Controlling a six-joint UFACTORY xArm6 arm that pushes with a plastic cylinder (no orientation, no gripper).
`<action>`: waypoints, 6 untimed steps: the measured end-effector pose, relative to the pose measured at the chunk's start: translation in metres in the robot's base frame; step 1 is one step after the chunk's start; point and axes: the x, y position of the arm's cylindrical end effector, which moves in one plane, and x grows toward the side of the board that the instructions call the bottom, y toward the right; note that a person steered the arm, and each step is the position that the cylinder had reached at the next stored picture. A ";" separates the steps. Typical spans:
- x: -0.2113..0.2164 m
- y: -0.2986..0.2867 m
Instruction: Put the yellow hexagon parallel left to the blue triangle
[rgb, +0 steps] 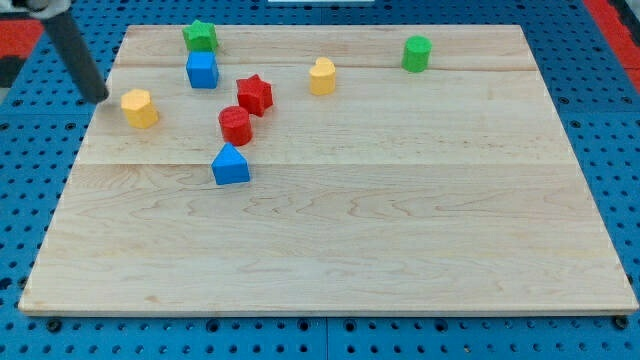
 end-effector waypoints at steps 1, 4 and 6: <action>-0.009 0.045; 0.102 0.016; 0.095 0.065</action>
